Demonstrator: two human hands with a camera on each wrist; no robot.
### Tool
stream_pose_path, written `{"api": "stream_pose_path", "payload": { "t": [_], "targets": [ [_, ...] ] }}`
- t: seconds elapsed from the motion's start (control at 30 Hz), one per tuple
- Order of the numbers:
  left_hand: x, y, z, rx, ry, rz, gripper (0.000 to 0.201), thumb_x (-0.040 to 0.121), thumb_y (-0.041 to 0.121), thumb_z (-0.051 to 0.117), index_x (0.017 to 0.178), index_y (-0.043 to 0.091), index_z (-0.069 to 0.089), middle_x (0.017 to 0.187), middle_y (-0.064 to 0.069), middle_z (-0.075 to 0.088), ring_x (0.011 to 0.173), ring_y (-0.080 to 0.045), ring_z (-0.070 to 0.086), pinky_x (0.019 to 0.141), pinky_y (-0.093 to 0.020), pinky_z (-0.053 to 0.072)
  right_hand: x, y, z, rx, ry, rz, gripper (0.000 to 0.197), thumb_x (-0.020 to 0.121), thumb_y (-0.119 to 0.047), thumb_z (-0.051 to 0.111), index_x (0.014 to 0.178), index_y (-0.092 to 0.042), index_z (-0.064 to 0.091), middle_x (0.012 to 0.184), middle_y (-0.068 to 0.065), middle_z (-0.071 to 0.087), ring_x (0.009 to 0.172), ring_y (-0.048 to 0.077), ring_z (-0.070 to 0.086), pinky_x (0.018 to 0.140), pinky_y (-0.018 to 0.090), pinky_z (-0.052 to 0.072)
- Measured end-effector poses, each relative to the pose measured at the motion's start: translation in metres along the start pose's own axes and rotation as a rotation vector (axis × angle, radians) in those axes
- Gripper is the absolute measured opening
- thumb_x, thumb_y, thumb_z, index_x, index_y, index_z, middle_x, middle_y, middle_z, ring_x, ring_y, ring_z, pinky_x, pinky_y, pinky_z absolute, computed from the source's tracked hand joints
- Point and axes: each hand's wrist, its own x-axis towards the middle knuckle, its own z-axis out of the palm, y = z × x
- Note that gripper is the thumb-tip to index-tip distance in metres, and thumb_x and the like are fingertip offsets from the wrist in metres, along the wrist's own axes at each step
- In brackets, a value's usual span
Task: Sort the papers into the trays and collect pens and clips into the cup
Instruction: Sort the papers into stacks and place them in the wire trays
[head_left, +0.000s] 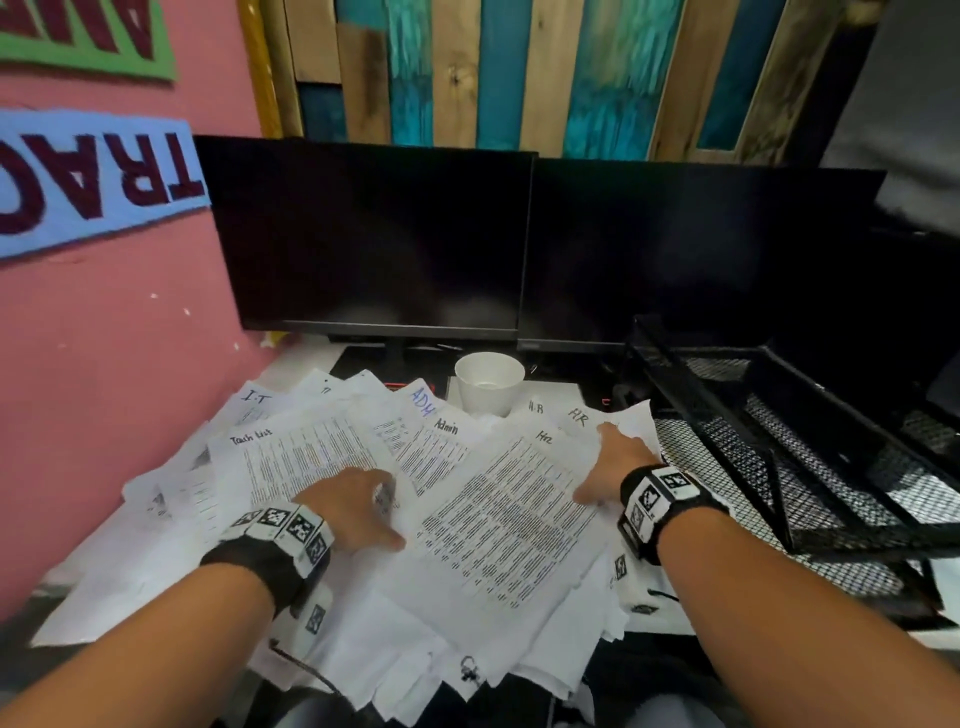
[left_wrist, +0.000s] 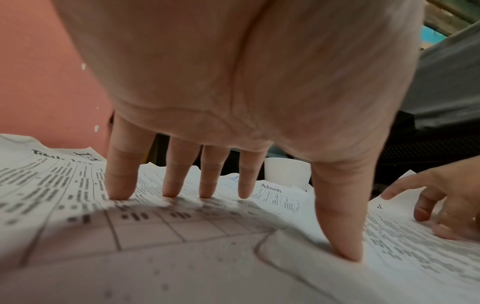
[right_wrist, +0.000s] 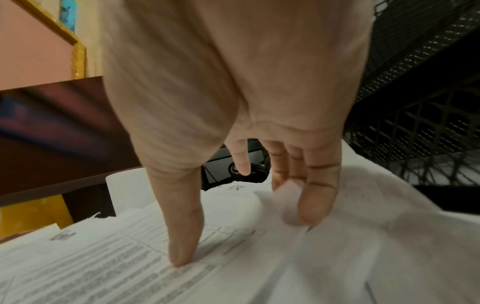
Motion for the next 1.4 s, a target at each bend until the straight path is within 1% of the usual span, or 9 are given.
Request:
{"api": "stream_pose_path", "payload": {
  "t": [0.27,0.37,0.5,0.7,0.83,1.03,1.17,1.27,1.4],
  "targets": [
    [-0.004,0.002,0.004,-0.017,0.038,-0.035,0.077,0.079,0.05,0.079,0.148,0.033,0.049,0.144,0.003,0.054,0.123,-0.021,0.061,0.101,-0.03,0.052,-0.005,0.003,0.001,0.699,0.284,0.041,0.022,0.077,-0.018,0.081,0.095,-0.026,0.072,0.1,0.002,0.075,0.09,0.025,0.072,0.085,0.037,0.062],
    [-0.006,0.0,0.005,-0.055,0.048,-0.05,0.079,0.078,0.053,0.08,0.148,0.032,0.05,0.147,0.003,0.053,0.125,-0.021,0.059,0.105,-0.033,0.05,-0.017,0.002,0.001,0.523,0.225,-0.037,0.005,0.08,-0.019,0.069,0.082,-0.02,0.074,0.084,-0.002,0.075,0.083,0.024,0.071,0.083,0.036,0.06],
    [-0.008,-0.004,0.009,-0.051,0.081,-0.072,0.09,0.075,0.061,0.078,0.154,0.034,0.045,0.155,0.004,0.048,0.137,-0.022,0.054,0.114,-0.035,0.044,-0.023,0.005,0.007,0.327,0.193,-0.11,0.02,0.087,-0.006,0.055,0.083,-0.014,0.073,0.087,0.003,0.074,0.08,0.03,0.066,0.075,0.03,0.053],
    [-0.004,-0.008,0.014,-0.095,0.081,-0.078,0.091,0.078,0.058,0.08,0.157,0.032,0.043,0.162,0.003,0.042,0.143,-0.023,0.049,0.118,-0.035,0.041,-0.028,0.01,0.013,1.403,0.038,0.065,0.028,0.092,-0.02,0.075,0.116,-0.006,0.072,0.102,0.014,0.082,0.092,0.033,0.079,0.087,0.05,0.062],
    [0.001,-0.009,0.028,-0.048,0.161,-0.06,0.097,0.071,0.061,0.084,0.156,0.032,0.046,0.154,0.006,0.052,0.139,-0.02,0.054,0.118,-0.032,0.039,-0.049,0.004,0.033,1.089,-0.253,-0.033,0.021,0.094,0.0,0.071,0.114,-0.004,0.073,0.106,0.019,0.08,0.1,0.04,0.077,0.095,0.06,0.059],
    [-0.012,-0.018,0.005,0.224,-0.087,0.077,0.123,0.068,0.075,0.079,0.165,0.035,0.016,0.169,-0.002,0.027,0.152,-0.031,0.034,0.123,-0.053,0.03,-0.042,0.003,0.006,1.076,0.331,0.028,0.017,0.089,-0.003,0.072,0.1,-0.015,0.073,0.096,0.001,0.077,0.091,0.027,0.074,0.093,0.045,0.061],
    [-0.019,-0.024,0.009,0.241,-0.095,0.15,0.129,0.06,0.076,0.081,0.164,0.034,0.017,0.166,0.0,0.032,0.147,-0.03,0.041,0.118,-0.057,0.038,-0.057,-0.003,-0.025,1.142,0.422,-0.095,0.019,0.093,-0.003,0.072,0.107,-0.016,0.073,0.097,-0.004,0.075,0.084,0.013,0.071,0.081,0.027,0.057],
    [-0.025,-0.03,0.002,0.131,-0.072,0.208,0.108,0.074,0.06,0.082,0.163,0.03,0.028,0.161,0.006,0.044,0.142,-0.023,0.048,0.117,-0.047,0.042,-0.062,-0.005,-0.032,1.074,0.338,-0.109,0.019,0.095,-0.002,0.068,0.107,-0.017,0.071,0.091,-0.004,0.073,0.08,0.014,0.07,0.074,0.025,0.055],
    [-0.035,-0.033,-0.003,0.069,0.153,0.196,0.047,0.087,0.032,0.066,0.134,0.039,0.062,0.119,0.011,0.072,0.103,-0.015,0.066,0.086,-0.03,0.053,-0.055,0.003,-0.026,0.985,0.152,-0.042,0.031,0.09,0.008,0.055,0.11,-0.007,0.073,0.103,0.012,0.078,0.092,0.035,0.076,0.085,0.053,0.064]
  ]
}}
